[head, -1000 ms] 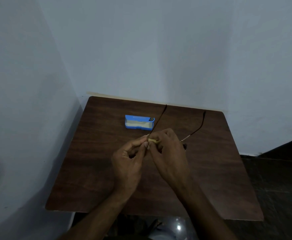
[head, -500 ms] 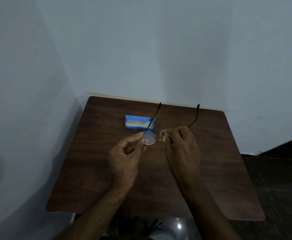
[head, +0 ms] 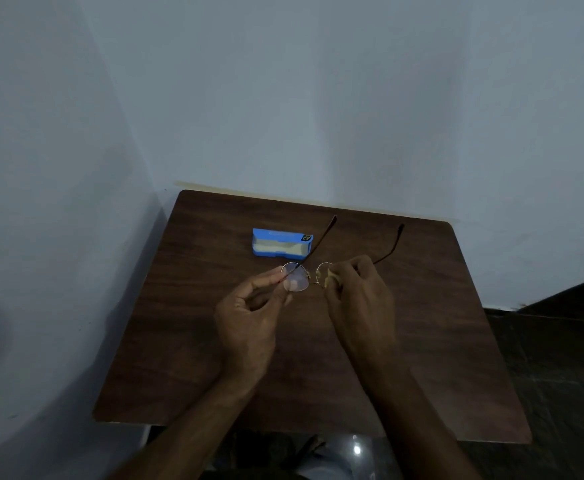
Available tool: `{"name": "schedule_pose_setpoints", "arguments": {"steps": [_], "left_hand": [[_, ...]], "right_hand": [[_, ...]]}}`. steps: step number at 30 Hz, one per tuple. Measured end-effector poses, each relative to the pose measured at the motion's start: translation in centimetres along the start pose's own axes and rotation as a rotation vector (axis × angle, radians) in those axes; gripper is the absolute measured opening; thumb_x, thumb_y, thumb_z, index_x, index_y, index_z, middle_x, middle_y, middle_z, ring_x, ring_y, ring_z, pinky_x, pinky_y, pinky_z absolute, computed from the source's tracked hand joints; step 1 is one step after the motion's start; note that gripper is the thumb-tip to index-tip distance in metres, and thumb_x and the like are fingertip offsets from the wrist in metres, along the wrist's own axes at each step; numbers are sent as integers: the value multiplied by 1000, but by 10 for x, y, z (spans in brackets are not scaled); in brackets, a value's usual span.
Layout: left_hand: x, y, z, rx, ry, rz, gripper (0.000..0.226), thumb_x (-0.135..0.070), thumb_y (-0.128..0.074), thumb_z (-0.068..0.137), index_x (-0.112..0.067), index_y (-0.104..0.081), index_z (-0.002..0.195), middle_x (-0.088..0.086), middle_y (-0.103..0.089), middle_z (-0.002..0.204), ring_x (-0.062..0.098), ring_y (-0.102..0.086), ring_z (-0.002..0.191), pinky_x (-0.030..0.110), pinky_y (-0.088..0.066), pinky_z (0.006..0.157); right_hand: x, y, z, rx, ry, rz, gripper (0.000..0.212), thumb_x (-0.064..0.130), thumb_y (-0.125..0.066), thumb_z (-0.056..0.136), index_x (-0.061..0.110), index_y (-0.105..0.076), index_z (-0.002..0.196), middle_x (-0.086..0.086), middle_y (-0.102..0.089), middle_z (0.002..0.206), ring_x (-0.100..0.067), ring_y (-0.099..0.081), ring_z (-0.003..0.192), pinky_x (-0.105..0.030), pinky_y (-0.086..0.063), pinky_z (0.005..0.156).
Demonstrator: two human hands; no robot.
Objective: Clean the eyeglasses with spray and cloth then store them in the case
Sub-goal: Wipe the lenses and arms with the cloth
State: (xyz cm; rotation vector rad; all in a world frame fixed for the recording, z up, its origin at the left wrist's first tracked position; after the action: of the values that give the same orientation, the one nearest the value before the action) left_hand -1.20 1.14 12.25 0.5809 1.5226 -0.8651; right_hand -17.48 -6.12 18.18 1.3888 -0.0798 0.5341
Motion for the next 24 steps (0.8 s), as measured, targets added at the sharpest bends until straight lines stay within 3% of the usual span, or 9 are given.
{"name": "schedule_pose_setpoints", "arguments": {"steps": [6, 8, 11, 16, 20, 24], "left_hand": [[-4, -3, 1, 11, -24, -28, 23, -7, -84, 86, -18, -82, 106, -1, -83, 108, 18, -81, 100, 25, -65, 77], [-2, -1, 3, -2, -20, -10, 24, -3, -83, 86, -15, -82, 107, -1, -83, 108, 18, -80, 101, 26, -65, 77], [0, 0, 4, -10, 0, -8, 24, -3, -83, 86, -12, -81, 109, 2, -83, 109, 19, -80, 101, 28, -66, 79], [0, -5, 7, 10, 8, -3, 25, -3, -83, 85, -9, -80, 110, 3, -83, 107, 18, -81, 98, 31, -67, 79], [-1, -5, 9, 2, 10, 2, 26, -10, -83, 84, -10, -80, 109, -1, -83, 107, 16, -80, 99, 33, -67, 79], [5, -5, 10, 5, 41, -20, 24, -7, -83, 85, -10, -80, 108, 2, -83, 108, 17, -81, 99, 33, -67, 80]], "right_hand": [[12, 2, 0, -57, 95, 83, 13, 6, -71, 93, 8, -73, 106, -9, -63, 108, -17, -61, 86, -26, -43, 67], [9, -2, -2, -12, 95, 106, 15, 12, -69, 96, 11, -73, 110, -6, -62, 109, -14, -59, 89, -26, -47, 72], [-1, -7, 0, 13, 37, 34, 14, 16, -66, 98, 13, -72, 110, -3, -61, 109, -8, -52, 87, -22, -41, 72], [-1, -4, 7, -44, 26, 63, 12, 9, -68, 96, 10, -72, 106, -7, -62, 108, -14, -58, 87, -24, -40, 70], [6, -7, 1, -29, 77, 119, 15, 14, -69, 96, 14, -73, 110, -3, -63, 107, -10, -57, 85, -22, -43, 70], [-3, -8, 6, -19, 7, 62, 15, 13, -66, 98, 12, -73, 111, -5, -62, 110, -11, -57, 86, -25, -46, 69]]}}
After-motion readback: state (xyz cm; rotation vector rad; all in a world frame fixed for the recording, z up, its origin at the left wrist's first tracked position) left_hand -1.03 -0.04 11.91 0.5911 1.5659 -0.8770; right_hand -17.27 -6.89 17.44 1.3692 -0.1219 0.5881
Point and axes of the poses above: each hand's wrist, its own z-axis towards the middle knuckle, its own y-axis out of the back of the hand, x = y × z, the point moved 6 cm from there along z, towards the middle knuckle
